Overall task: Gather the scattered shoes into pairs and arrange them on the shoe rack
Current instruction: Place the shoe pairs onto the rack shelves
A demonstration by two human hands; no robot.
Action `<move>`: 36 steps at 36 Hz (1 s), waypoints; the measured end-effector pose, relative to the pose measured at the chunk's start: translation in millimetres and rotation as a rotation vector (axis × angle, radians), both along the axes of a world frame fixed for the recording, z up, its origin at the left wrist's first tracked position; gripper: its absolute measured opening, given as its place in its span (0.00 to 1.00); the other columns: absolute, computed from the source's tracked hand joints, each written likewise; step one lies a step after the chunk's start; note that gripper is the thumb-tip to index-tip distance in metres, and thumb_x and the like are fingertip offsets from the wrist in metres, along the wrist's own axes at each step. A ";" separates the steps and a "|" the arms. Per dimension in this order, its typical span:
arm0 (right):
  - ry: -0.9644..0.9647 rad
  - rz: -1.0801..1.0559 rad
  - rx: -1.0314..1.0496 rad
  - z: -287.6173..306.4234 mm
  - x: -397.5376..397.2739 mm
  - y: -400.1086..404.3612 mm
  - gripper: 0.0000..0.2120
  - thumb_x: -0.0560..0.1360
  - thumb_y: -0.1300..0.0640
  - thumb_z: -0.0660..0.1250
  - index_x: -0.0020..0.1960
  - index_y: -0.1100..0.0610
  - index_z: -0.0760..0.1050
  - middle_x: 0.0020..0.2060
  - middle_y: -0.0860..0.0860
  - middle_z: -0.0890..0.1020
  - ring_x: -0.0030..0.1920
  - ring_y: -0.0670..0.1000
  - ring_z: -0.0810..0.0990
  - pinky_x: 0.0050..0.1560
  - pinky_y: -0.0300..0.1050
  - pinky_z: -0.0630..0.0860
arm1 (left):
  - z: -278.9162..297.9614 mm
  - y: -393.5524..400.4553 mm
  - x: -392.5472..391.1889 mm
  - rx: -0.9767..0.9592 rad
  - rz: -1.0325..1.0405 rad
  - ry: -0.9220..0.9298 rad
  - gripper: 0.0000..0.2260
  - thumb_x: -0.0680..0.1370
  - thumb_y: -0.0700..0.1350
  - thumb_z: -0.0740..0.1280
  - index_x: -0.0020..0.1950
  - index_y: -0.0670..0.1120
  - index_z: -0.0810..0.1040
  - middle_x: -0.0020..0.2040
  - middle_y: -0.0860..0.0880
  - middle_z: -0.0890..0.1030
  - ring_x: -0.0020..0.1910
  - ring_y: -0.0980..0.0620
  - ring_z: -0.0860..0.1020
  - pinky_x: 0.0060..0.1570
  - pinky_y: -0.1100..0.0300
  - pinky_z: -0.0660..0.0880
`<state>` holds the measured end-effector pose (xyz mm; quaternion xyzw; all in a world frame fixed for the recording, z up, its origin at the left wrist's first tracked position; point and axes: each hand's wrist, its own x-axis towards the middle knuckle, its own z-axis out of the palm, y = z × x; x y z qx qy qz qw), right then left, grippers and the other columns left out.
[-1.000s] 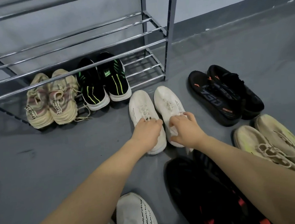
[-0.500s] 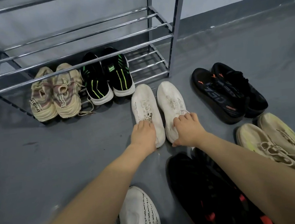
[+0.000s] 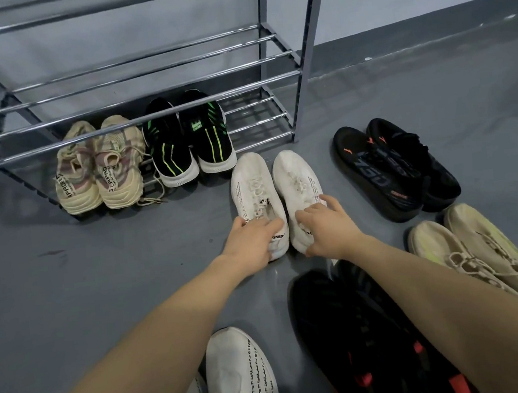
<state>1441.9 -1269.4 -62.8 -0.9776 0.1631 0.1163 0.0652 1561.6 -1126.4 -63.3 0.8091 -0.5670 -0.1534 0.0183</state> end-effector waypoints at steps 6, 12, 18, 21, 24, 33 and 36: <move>-0.017 -0.081 0.207 20.5 5.7 16.7 0.15 0.69 0.59 0.67 0.48 0.54 0.62 0.41 0.47 0.68 0.50 0.55 0.69 0.54 0.52 0.68 | 16.9 2.1 3.2 0.011 -0.015 -0.087 0.17 0.73 0.43 0.66 0.60 0.50 0.66 0.55 0.50 0.71 0.58 0.49 0.68 0.49 0.55 0.57; -0.131 -0.116 0.230 48.9 6.1 11.1 0.14 0.70 0.60 0.65 0.45 0.56 0.59 0.37 0.48 0.64 0.43 0.52 0.65 0.42 0.45 0.60 | 38.2 4.3 1.9 -0.041 -0.048 0.002 0.17 0.74 0.42 0.68 0.60 0.48 0.67 0.57 0.49 0.68 0.60 0.48 0.65 0.44 0.55 0.65; -0.193 -0.081 0.177 73.8 0.6 6.6 0.15 0.67 0.63 0.67 0.44 0.58 0.60 0.40 0.49 0.64 0.44 0.53 0.66 0.38 0.43 0.58 | 64.2 7.5 9.3 -0.125 -0.063 0.037 0.17 0.74 0.44 0.69 0.59 0.48 0.67 0.54 0.51 0.68 0.57 0.50 0.64 0.39 0.55 0.68; -0.183 -0.039 0.117 91.4 6.3 8.0 0.18 0.66 0.59 0.69 0.44 0.56 0.59 0.42 0.48 0.65 0.44 0.52 0.66 0.39 0.44 0.61 | 80.1 9.5 13.9 -0.122 -0.084 0.039 0.18 0.73 0.45 0.70 0.59 0.48 0.67 0.54 0.51 0.67 0.57 0.50 0.64 0.40 0.56 0.68; -0.173 -0.028 0.055 111.2 13.8 12.7 0.20 0.67 0.56 0.70 0.45 0.54 0.57 0.43 0.47 0.65 0.44 0.51 0.65 0.38 0.45 0.62 | 99.0 11.9 22.4 -0.108 -0.103 0.034 0.18 0.73 0.45 0.70 0.59 0.48 0.68 0.55 0.51 0.67 0.58 0.50 0.64 0.43 0.53 0.71; -0.191 -0.046 -0.075 163.5 15.2 38.9 0.19 0.71 0.51 0.65 0.48 0.53 0.54 0.51 0.51 0.70 0.54 0.54 0.69 0.40 0.46 0.62 | 154.3 20.9 45.5 -0.128 -0.242 0.019 0.18 0.69 0.44 0.74 0.53 0.43 0.70 0.51 0.48 0.69 0.52 0.47 0.68 0.52 0.49 0.70; -0.208 -0.050 -0.111 177.7 12.4 49.1 0.19 0.71 0.50 0.65 0.47 0.53 0.54 0.46 0.47 0.65 0.53 0.53 0.68 0.38 0.46 0.61 | 172.5 27.3 51.6 -0.149 -0.286 0.017 0.18 0.67 0.43 0.74 0.51 0.44 0.70 0.49 0.52 0.66 0.52 0.49 0.68 0.52 0.49 0.70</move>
